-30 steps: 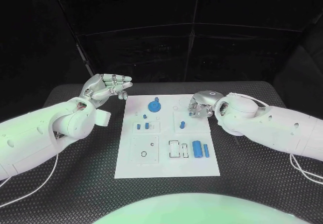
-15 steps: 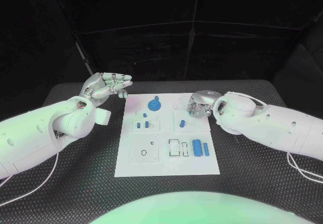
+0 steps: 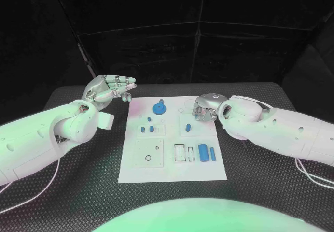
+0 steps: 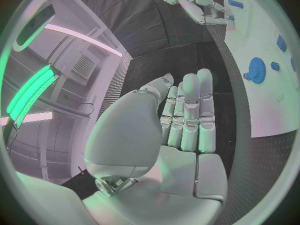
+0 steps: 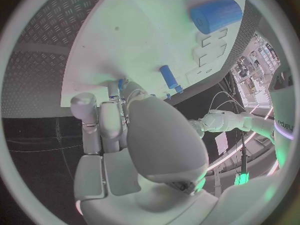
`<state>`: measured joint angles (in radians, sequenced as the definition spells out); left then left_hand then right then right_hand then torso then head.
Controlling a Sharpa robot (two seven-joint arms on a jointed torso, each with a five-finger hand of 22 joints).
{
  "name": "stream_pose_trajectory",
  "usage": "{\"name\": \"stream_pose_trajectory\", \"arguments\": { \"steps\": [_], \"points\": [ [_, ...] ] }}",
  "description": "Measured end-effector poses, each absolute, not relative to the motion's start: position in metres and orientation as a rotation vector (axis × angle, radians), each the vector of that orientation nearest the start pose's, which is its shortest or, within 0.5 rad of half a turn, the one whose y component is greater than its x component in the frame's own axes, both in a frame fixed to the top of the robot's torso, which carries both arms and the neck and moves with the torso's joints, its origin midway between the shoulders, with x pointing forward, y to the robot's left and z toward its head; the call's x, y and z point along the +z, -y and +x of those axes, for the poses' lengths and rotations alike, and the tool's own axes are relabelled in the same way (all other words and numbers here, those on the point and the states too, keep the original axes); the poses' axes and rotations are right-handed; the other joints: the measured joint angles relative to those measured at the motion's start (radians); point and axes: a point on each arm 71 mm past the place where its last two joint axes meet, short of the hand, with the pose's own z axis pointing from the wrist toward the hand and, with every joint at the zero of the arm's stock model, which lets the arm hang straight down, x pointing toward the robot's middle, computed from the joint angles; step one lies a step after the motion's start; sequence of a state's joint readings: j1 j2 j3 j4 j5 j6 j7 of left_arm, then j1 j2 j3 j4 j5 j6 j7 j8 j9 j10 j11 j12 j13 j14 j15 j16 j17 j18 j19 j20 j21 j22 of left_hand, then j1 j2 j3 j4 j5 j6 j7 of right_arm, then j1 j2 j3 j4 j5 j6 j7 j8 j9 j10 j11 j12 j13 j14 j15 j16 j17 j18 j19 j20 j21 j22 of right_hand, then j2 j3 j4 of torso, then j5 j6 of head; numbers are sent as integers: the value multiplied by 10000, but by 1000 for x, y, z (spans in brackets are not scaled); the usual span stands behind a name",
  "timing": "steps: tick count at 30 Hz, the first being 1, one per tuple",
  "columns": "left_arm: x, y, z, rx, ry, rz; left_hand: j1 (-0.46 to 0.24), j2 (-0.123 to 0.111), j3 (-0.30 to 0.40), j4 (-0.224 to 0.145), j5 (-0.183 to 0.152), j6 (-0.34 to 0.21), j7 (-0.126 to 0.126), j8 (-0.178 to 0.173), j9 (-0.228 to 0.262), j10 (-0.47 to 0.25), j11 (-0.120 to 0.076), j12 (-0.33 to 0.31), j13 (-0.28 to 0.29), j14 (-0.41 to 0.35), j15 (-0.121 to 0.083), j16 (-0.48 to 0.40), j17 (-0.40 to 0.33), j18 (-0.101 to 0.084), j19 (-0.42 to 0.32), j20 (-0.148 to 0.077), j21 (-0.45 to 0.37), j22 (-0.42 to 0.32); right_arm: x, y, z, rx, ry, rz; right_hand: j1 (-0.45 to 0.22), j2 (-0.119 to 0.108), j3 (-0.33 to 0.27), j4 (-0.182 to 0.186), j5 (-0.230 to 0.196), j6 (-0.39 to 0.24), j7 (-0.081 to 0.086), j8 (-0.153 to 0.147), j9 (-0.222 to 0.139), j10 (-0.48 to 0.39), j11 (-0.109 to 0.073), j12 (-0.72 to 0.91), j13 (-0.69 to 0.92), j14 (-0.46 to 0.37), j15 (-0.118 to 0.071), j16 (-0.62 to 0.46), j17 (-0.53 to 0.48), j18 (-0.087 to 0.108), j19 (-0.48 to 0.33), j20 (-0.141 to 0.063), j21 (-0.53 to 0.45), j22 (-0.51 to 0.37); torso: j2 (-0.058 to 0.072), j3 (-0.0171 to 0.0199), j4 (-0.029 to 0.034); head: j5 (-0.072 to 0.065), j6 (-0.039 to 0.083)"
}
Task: Assemble the parts on the task board
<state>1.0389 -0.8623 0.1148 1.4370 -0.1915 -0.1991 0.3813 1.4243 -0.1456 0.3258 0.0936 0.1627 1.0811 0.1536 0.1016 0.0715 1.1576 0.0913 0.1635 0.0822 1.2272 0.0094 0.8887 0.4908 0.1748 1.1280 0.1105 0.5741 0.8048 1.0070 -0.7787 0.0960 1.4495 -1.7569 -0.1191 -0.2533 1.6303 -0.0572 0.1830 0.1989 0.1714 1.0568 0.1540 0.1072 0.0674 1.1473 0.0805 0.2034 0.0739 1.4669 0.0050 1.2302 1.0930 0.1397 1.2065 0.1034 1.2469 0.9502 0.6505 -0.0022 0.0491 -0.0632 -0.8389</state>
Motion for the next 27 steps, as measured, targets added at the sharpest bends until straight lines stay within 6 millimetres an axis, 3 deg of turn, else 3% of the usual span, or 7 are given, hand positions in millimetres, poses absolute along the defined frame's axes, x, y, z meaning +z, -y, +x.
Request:
{"name": "stream_pose_trajectory", "arguments": {
  "steps": [2,3,10,12,19,22,27],
  "points": [
    [-205,-241,492,-15346,-14398,-10264,40,40,-2,-3,0,0,0,0,-9,0,0,0,0,-31,31,0,-15,-2,0,0,-42,-10,-245,193,478,3719,-18198,-3131,39,-57,158,-35,8,70,-6,0,0,3,-1,-3,-16,0,0,0,-16,-15,148,-2,149,201,-1,0,0,-12,-8],
    [-205,-241,492,-15346,-14399,-10266,40,40,-28,-28,0,0,0,0,-9,0,0,0,0,-31,32,0,-16,-1,0,0,-41,-10,-245,193,477,3662,-18156,-3205,39,-57,239,-65,13,91,-15,0,0,76,-1,-6,-28,-22,-21,0,-76,-165,227,-2,239,355,-1,0,0,-14,-12],
    [-205,-240,492,-15361,-14412,-10272,40,40,0,-56,0,-36,36,-37,-9,-36,36,0,-1,-31,32,-64,-34,-3,0,0,-41,-27,-246,188,474,3281,-17899,-3644,-57,-153,822,-281,49,377,-57,-1,14,361,-73,-43,-26,-1,-71,0,-289,-161,576,-69,655,1071,-1,0,1,-18,-40],
    [-205,-240,491,-15365,-14415,-10273,86,86,0,-56,0,-37,36,-37,-9,-36,36,36,-1,-31,32,-65,-49,-3,0,0,-103,-42,-246,188,473,3226,-17851,-3705,-59,-156,977,-360,47,468,-106,-5,13,447,-91,-82,-30,-37,-108,0,-304,-317,665,-54,771,1205,-3,0,1,-24,-45],
    [-205,-240,491,-15371,-14424,-10277,86,86,-28,-84,0,-37,36,-37,-8,-72,-1,36,-1,-31,32,-65,-65,-3,0,0,-108,-54,-247,187,469,3121,-17691,-3813,-323,-419,1625,-639,90,619,-127,-12,21,520,-58,-153,-29,-2,-143,0,-363,-317,715,-104,922,1447,-5,6,1,-26,-37],
    [-205,-240,491,-15372,-14428,-10281,86,86,-1,-111,0,-37,36,-37,-8,-72,-1,36,-1,-31,32,-64,-65,-5,0,0,-108,-54,-247,188,468,3116,-17638,-3805,-559,-651,2102,-821,109,649,-98,-112,11,574,-4,-179,-16,-2,-142,0,-432,-315,715,-104,981,1518,-5,6,1,-27,-32],
    [-206,-240,491,-15364,-14436,-10295,86,86,1,-113,0,-37,36,-37,-7,-108,35,36,-1,-31,32,-103,-79,-7,0,0,-108,-63,-247,188,464,3167,-17562,-3747,-772,-696,2263,-930,124,659,-86,-147,-5,682,-111,-217,24,-2,-143,-1,-445,-316,715,-104,1037,1575,-5,6,-3,-38,-14]
  ]
}}
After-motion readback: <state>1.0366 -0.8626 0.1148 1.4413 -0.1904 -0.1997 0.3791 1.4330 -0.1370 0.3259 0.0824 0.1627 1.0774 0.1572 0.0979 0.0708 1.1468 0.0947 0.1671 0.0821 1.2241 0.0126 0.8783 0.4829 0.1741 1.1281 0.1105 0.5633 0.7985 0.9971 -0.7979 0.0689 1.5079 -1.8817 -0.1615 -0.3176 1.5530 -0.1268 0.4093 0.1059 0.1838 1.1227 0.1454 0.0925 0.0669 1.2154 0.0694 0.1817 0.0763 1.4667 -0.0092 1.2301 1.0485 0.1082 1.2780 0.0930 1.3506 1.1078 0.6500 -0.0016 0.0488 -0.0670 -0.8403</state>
